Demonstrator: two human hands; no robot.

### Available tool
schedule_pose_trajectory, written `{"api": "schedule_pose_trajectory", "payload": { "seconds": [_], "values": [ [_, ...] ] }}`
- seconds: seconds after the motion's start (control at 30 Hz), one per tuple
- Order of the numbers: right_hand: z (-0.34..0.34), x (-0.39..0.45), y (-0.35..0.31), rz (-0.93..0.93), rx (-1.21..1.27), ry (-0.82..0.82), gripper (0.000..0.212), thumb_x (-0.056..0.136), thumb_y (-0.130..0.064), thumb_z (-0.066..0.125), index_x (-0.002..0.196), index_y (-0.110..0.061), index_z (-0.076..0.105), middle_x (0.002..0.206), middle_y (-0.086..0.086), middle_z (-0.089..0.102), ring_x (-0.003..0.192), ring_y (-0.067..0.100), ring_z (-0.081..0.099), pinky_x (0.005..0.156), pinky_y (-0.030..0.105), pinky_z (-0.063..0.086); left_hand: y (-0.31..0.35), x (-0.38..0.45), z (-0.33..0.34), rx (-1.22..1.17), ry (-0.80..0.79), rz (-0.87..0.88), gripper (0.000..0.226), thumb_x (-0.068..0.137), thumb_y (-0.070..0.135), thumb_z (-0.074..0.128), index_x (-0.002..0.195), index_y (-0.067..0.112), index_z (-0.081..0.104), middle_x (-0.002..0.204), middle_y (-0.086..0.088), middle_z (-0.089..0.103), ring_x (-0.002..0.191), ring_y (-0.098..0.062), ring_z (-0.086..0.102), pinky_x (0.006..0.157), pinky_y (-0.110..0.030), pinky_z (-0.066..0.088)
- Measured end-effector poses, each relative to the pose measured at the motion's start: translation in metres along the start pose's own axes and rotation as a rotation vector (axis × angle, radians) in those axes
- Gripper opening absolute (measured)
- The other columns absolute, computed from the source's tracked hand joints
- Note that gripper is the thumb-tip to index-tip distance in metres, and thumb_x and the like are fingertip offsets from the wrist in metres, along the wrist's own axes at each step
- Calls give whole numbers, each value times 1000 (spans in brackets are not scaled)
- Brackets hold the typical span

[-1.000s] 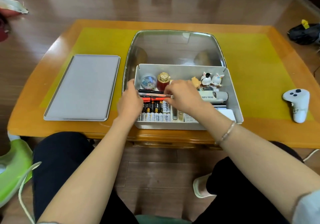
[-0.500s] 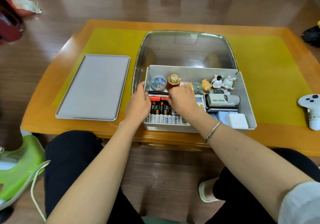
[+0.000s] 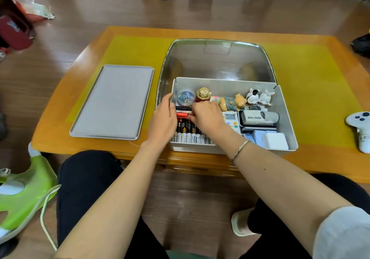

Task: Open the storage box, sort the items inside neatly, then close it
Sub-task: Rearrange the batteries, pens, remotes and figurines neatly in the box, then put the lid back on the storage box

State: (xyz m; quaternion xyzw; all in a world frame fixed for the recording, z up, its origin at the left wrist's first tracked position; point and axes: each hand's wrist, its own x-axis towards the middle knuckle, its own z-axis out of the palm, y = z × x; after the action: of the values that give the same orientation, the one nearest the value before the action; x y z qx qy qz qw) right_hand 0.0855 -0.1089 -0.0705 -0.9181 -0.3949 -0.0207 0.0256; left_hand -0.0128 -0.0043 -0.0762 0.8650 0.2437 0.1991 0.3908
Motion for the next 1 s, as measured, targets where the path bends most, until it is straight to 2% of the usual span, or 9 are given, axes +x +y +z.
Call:
{"api": "schedule_pose_trajectory", "payload": {
  "seconds": [0.1,0.17,0.23,0.3,0.37,0.47,0.6,0.77,1.0],
  "values": [
    [-7,-8,5,25,69,-8,32,89,-45,58,97,-15,62,92,6,68,92,26,62,87,40,42,-9,0,-7,-56,24,-56,43,104,41,24,133,19,47,109,9,56,98,-7,54,80,-26,41],
    [-12,-19,10,27,101,25,37,91,-49,51,98,-15,64,95,4,66,94,24,60,91,42,41,-23,2,-12,20,61,-115,42,104,40,25,128,16,50,110,0,60,104,-18,57,80,-30,43],
    [-15,-36,14,23,127,32,46,94,-54,40,103,-16,65,103,3,64,102,24,56,97,45,36,-39,3,-20,264,76,-167,35,102,31,37,130,13,48,122,-10,58,115,-29,52,89,-39,44],
    [-18,-54,16,18,146,-21,57,95,-58,29,113,-17,63,114,4,61,113,24,50,100,45,32,-48,3,-26,541,-23,-244,42,98,30,49,135,12,42,133,-15,48,123,-34,42,98,-47,38],
    [-19,-70,17,16,156,-96,69,92,-65,20,124,-17,57,128,4,54,121,25,43,100,45,32,-52,2,-29,659,-105,-307,48,95,34,55,134,11,40,135,-17,43,124,-37,39,99,-48,37],
    [-19,-84,18,37,139,-170,81,86,-71,11,134,-18,49,138,5,46,128,26,38,102,47,31,-55,3,-29,658,-84,-305,40,96,26,55,130,10,42,130,-18,46,119,-37,44,96,-47,39],
    [-16,-86,19,56,127,-206,77,89,-69,14,133,-17,50,139,6,45,127,26,38,100,44,34,-56,6,-32,688,-82,-279,35,94,7,52,127,9,44,123,-19,50,110,-35,52,93,-43,41],
    [-13,-84,20,67,143,-196,76,90,-68,14,133,-18,51,141,7,43,128,26,37,100,45,35,-50,6,-30,752,-123,-276,36,90,5,55,124,10,45,118,-17,50,108,-34,52,93,-43,39],
    [-12,-82,22,57,127,-204,79,88,-69,10,131,-20,53,140,6,45,128,26,37,102,46,32,-46,-1,-45,848,96,-169,34,87,3,53,117,16,47,111,-15,51,103,-32,44,86,-42,35]
  ]
}}
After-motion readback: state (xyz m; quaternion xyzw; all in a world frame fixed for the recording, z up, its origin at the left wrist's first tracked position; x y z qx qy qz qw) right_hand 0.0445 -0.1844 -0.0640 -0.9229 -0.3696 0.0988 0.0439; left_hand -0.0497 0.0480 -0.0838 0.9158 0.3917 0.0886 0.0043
